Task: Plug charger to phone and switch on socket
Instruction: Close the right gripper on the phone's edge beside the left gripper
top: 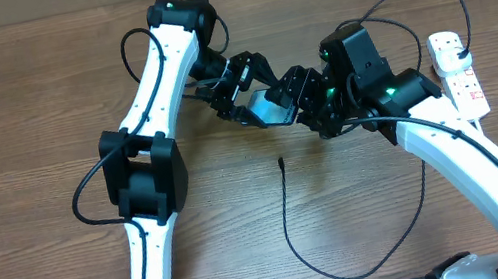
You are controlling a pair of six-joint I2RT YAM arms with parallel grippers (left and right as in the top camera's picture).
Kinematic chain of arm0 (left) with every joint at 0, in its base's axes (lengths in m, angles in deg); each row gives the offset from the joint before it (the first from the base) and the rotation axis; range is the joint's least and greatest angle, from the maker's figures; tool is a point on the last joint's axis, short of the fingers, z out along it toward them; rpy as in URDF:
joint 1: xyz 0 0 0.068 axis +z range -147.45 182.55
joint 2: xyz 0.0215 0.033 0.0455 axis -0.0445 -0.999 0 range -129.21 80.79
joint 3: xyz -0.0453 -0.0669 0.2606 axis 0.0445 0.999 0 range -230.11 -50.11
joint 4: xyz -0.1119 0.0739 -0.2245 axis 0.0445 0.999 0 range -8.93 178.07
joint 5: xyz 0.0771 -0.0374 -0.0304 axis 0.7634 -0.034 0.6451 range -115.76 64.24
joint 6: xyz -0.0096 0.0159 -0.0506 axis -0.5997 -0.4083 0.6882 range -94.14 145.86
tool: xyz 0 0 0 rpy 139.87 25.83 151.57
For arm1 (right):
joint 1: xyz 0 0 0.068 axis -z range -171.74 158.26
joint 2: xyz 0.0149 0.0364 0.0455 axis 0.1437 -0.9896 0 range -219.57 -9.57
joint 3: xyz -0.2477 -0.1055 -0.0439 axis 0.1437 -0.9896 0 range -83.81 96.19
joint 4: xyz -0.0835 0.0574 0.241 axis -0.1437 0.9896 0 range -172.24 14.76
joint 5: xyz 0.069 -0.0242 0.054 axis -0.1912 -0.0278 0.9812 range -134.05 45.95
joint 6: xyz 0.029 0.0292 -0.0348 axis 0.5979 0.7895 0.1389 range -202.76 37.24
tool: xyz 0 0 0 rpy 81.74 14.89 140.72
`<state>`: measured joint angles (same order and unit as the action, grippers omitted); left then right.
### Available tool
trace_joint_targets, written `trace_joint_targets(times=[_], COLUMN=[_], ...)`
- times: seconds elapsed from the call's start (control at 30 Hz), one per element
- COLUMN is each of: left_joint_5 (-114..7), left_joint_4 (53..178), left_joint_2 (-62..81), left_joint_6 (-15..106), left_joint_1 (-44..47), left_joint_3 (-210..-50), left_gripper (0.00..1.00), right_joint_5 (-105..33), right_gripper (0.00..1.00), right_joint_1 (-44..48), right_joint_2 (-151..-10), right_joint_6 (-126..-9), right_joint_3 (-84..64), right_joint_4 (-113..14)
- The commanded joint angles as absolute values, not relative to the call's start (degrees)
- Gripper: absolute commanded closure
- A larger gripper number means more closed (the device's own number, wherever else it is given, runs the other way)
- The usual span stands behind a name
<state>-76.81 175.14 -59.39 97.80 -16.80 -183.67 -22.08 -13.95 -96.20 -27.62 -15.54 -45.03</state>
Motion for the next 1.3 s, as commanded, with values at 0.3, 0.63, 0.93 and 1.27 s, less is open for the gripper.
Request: trace_joint_targets(times=[0.3,0.63,0.93,1.27], left_joint_5=[-81.8,-82.4,-84.3,-84.3], left_joint_4=[175.3,175.3,175.3,175.1], left_joint_2=[-59.6,-59.6,-59.6,-59.6], left_joint_6=[98.7,98.7,98.3,98.3], left_joint_1=[-19.3,-19.7,-20.1,-20.1], left_joint_3=[-185.4,-185.4,-185.4,-185.4], left_gripper=[0.96,0.96,0.96,0.96], right_joint_5=[-25.7,-28.6,-29.1,-29.6], right_gripper=[0.3,0.5,0.61,0.73], right_joint_1=[-14.3,-14.3,-14.3,-14.3], right_joint_2=[-96.3,-96.3,-96.4,-96.4], right_joint_6=[-27.5,-27.5,-27.5,-27.4], right_joint_3=[-15.2,-15.2,-15.2,-15.2], right_joint_4=[-44.0,-42.7,-42.5,-42.5])
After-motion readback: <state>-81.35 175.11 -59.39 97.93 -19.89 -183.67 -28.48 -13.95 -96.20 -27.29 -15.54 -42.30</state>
